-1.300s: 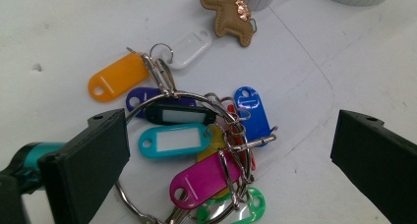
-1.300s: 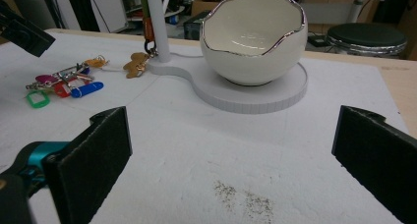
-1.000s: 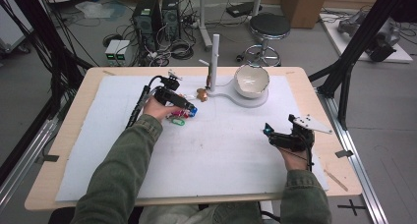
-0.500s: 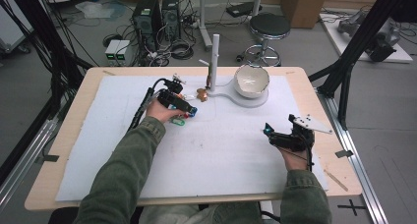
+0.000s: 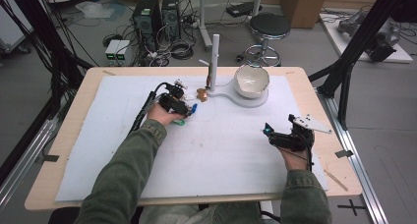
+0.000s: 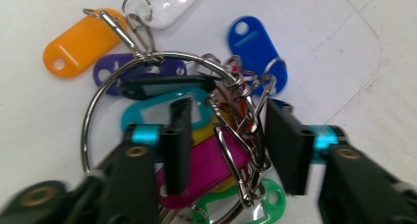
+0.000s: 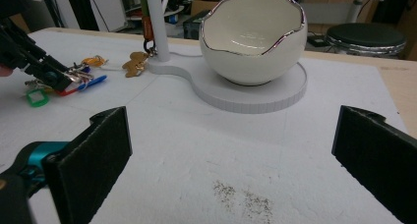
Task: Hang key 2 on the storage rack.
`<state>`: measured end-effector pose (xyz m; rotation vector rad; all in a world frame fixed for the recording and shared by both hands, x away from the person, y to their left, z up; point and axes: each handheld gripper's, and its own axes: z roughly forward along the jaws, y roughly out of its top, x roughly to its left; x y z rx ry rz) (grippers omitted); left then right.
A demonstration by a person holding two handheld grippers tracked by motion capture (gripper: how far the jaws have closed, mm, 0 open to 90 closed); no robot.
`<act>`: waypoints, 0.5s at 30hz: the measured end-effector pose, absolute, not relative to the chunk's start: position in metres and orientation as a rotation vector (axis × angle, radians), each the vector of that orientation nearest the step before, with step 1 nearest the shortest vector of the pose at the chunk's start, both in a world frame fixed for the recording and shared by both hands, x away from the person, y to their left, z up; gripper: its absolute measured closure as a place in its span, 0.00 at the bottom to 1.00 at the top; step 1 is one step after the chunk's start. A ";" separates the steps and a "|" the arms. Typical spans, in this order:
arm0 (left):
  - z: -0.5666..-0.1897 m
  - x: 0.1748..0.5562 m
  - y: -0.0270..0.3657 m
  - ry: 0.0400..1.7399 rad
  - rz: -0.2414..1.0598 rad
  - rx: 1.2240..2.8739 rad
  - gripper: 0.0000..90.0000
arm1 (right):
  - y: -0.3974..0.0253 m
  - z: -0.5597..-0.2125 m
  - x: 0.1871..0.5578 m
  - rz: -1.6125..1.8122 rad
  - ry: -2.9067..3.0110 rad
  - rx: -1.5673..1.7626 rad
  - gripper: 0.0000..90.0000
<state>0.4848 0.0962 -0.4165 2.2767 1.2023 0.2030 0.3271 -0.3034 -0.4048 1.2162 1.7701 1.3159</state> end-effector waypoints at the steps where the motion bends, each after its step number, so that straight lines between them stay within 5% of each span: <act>1: -0.416 0.485 0.097 1.183 0.193 2.272 0.73 | -0.303 -0.405 0.327 1.316 1.770 1.217 0.01; 3: -0.415 0.484 0.095 1.174 0.221 2.282 0.82 | -0.303 -0.405 0.327 1.316 1.772 1.218 0.01; 15: -0.409 0.485 0.106 1.167 0.196 2.308 0.84 | -0.303 -0.405 0.327 1.315 1.775 1.217 0.01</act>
